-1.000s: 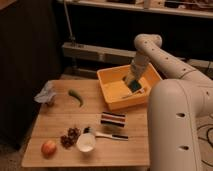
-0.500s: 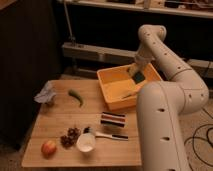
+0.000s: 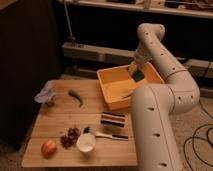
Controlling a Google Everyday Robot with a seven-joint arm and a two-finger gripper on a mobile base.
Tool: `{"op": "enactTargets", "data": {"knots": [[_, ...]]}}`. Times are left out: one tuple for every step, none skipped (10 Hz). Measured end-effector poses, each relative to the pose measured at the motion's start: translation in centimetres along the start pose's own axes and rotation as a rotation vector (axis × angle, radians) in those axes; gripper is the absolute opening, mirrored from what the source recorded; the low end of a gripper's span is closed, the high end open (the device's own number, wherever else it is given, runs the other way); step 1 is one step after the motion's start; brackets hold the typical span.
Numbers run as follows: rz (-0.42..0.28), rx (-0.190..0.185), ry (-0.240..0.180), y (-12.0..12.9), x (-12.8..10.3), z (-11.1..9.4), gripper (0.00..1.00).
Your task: Wipe tray with sponge
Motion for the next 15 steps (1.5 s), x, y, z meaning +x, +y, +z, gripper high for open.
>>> {"op": "enactTargets", "data": {"knots": [[-0.002, -0.003, 0.002, 0.1, 0.0, 0.2, 0.00], [-0.016, -0.016, 0.016, 0.8, -0.3, 1.1, 0.00], [-0.030, -0.025, 0.027, 1.7, -0.8, 1.9, 0.00], [-0.050, -0.037, 0.037, 2.8, -1.3, 2.7, 0.00], [-0.071, -0.046, 0.043, 4.0, -1.8, 3.3, 0.00], [-0.091, -0.056, 0.046, 5.1, -2.0, 3.7, 0.00], [-0.114, -0.065, 0.047, 6.4, -2.3, 4.0, 0.00], [-0.141, -0.076, 0.051, 7.9, -2.4, 4.4, 0.00], [-0.162, -0.083, 0.055, 9.1, -2.4, 4.5, 0.00], [-0.185, -0.092, 0.060, 10.3, -2.3, 4.8, 0.00], [-0.204, -0.097, 0.063, 11.3, -2.1, 5.0, 0.00], [-0.233, -0.106, 0.068, 13.0, -1.8, 5.3, 0.00], [-0.248, -0.110, 0.072, 13.8, -1.5, 5.4, 0.00], [-0.257, -0.115, 0.077, 14.3, -1.1, 5.5, 0.00], [-0.260, -0.120, 0.083, 14.4, -0.4, 5.5, 0.00]]}}
